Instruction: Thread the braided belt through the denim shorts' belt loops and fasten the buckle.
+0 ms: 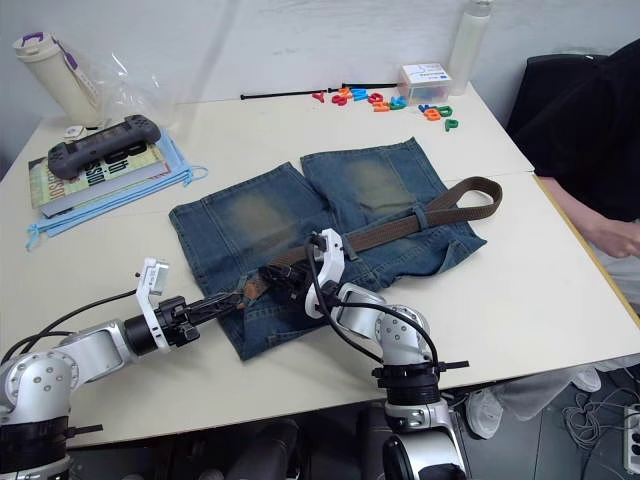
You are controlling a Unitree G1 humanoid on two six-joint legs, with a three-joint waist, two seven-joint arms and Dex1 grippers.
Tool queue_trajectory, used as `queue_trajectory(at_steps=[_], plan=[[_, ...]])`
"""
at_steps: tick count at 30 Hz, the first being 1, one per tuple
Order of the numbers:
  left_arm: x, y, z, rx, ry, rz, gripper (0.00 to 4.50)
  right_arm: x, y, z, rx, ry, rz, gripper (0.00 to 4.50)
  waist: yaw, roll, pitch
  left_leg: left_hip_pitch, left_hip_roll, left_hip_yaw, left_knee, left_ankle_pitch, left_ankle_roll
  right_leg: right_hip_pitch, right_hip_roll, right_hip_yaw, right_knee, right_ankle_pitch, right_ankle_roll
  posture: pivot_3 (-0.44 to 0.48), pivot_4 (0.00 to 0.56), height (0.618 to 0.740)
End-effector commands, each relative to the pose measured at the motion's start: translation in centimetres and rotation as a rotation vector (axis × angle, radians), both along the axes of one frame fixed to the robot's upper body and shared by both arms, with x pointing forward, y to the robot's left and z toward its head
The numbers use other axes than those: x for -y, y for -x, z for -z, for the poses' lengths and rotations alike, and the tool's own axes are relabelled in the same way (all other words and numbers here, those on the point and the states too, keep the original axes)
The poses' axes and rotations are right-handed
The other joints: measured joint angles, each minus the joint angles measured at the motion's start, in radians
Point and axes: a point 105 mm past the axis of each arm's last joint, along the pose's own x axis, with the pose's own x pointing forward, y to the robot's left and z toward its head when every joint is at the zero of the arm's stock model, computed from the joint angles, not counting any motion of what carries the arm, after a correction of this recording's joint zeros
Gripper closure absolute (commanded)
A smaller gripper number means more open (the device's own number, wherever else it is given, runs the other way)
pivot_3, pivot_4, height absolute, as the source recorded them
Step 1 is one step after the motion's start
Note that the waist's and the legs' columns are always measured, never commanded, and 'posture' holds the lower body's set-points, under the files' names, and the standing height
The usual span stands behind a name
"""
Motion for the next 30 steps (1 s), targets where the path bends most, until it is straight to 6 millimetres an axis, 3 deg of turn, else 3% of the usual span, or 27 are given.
queue_trajectory(at_steps=[1,2,7,15,18,22,30], plan=[[0.9,0.8,-1.7,0.069,0.035,0.070,3.99,-0.5,0.3,0.1,-0.001,0.011,-0.016,4.50,0.000,0.000,0.000,0.000,0.000,0.000,0.000,0.000,0.000,0.000,0.000,0.000,0.000,0.000,0.000,0.000,0.150,0.659],[0.9,0.8,-1.6,0.070,0.032,0.075,3.47,-0.5,0.3,0.1,-0.001,0.011,-0.014,4.50,0.000,0.000,0.000,0.000,0.000,0.000,0.000,0.000,0.000,0.000,0.000,0.000,0.000,0.000,0.000,0.000,0.150,0.659],[0.7,1.1,-1.1,0.047,0.018,0.073,1.88,-0.5,0.3,0.1,-0.003,0.011,-0.012,4.50,0.000,0.000,0.000,0.000,0.000,0.000,0.000,0.000,0.000,0.000,0.000,0.000,0.000,0.000,0.000,0.000,0.150,0.659],[0.2,1.2,-1.0,0.035,0.065,0.055,1.88,-0.4,0.2,0.2,-0.004,0.014,-0.006,4.50,0.001,0.000,0.000,0.000,0.000,0.000,0.000,0.000,0.000,0.000,0.000,0.000,0.000,0.000,0.000,0.000,0.150,0.659],[-0.3,1.1,-1.0,0.034,0.094,0.027,2.65,-0.4,0.2,0.2,-0.005,0.015,-0.007,4.50,0.000,0.000,0.000,0.000,0.000,0.000,0.000,0.000,0.000,0.000,0.000,0.000,0.000,0.000,0.000,0.000,0.150,0.659],[-0.4,0.9,-1.1,0.033,0.112,0.010,4.39,-0.5,0.3,0.2,-0.004,0.015,-0.010,4.50,0.001,0.000,0.000,0.000,0.000,0.000,0.000,0.000,0.000,0.000,0.000,0.000,0.000,0.000,0.000,0.000,0.150,0.659],[-0.2,0.9,-1.1,0.031,0.113,0.020,4.45,-0.4,0.3,0.2,-0.001,0.024,-0.013,4.50,0.001,0.000,0.000,0.000,0.000,0.000,0.000,0.000,0.000,0.000,0.000,0.000,0.000,0.000,0.000,0.000,0.150,0.659]])
